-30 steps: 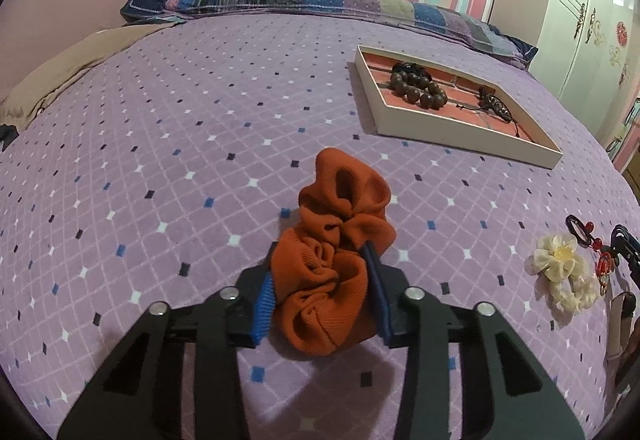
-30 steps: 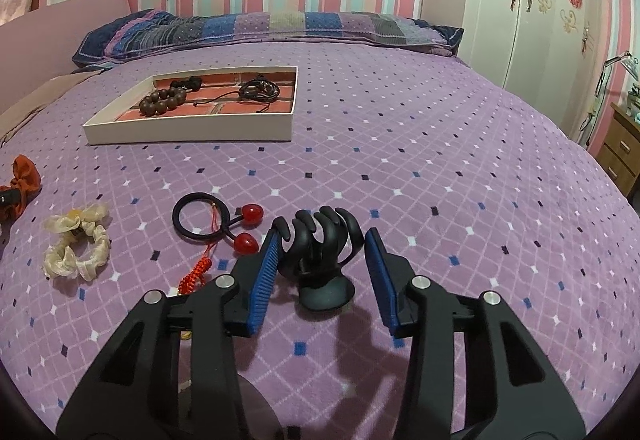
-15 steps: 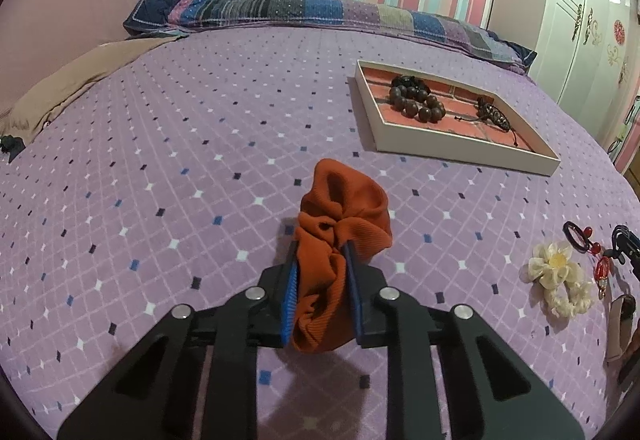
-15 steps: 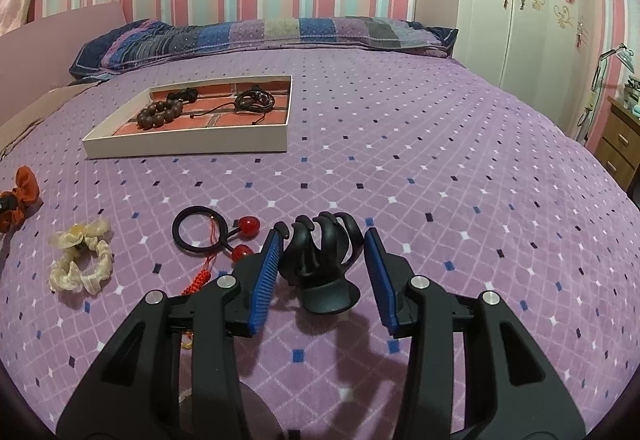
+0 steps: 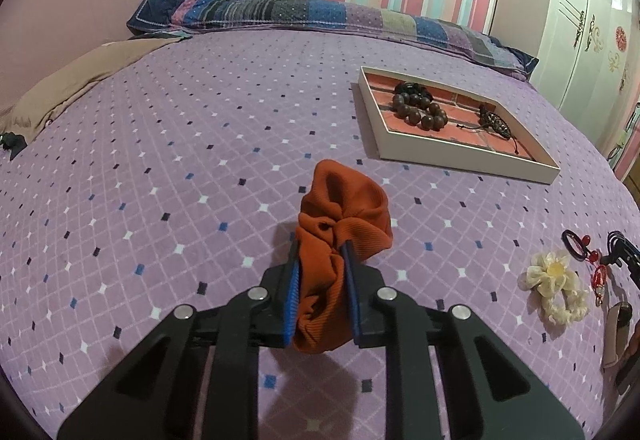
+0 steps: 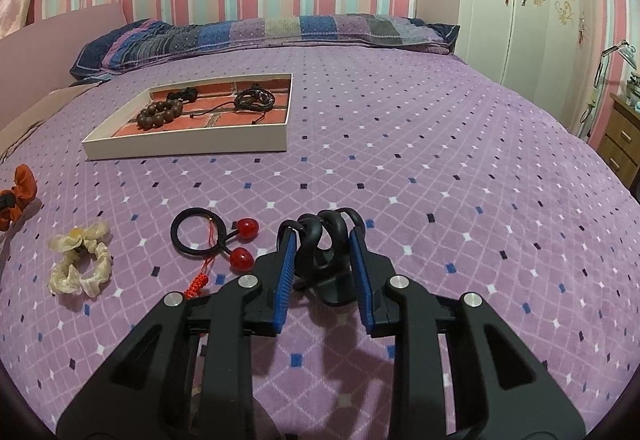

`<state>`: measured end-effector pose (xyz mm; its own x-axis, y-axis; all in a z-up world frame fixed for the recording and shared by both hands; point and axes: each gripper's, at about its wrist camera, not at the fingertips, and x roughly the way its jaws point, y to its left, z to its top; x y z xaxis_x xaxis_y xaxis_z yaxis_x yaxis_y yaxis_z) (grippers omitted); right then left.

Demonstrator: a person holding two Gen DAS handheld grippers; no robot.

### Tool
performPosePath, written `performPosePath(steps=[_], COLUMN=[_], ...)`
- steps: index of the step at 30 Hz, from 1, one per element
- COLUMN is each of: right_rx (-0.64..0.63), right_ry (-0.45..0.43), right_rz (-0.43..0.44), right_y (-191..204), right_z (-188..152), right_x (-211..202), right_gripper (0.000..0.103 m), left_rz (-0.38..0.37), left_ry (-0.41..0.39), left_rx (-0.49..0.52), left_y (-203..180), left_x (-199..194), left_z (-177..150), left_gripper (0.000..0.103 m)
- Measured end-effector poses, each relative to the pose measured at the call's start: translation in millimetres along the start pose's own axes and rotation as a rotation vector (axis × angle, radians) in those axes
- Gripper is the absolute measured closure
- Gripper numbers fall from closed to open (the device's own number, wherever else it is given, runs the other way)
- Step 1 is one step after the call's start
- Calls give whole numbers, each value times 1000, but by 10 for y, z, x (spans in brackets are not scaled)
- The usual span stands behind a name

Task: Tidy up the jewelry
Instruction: 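Carry the orange scrunchie and black claw clip in both grippers over the tray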

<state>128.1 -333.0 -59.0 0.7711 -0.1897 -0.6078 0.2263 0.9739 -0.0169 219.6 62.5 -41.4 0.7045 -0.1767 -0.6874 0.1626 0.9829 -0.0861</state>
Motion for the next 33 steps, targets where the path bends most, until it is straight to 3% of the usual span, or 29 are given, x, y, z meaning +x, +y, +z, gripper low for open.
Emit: performPosePath(steps=[2,4,5,8,12,22,33], right_rx=[2,6,5,5,13,2,15], right_ry=[-1,-2,-2,5,0,-34,-57], right_rz=[3,9,8,16,22,19,28], right_y=[-9,-19,-19,-17,-24,-28,51], right_z=[-1,-12,-17,-27,-11,113,690], right_x=[-9,-15,-16,-3,-6,-45,219], right_gripper=[70,50,49,49,57,58,58], left_rz=[-3,-3,-2,0,2,-9,-54], left_ry=[3,2,2,0,-9,-24,-68], left_rx=[-4,-11,-13,-15,-19,-14,2], left_y=[5,15,22,38,38,-7,-263], left_x=[15,20,20,15,-4,-11,107], left_z=[-2,-2,-3,-4,9,92,629], left_gripper=[83,83,83,83,83,83,83])
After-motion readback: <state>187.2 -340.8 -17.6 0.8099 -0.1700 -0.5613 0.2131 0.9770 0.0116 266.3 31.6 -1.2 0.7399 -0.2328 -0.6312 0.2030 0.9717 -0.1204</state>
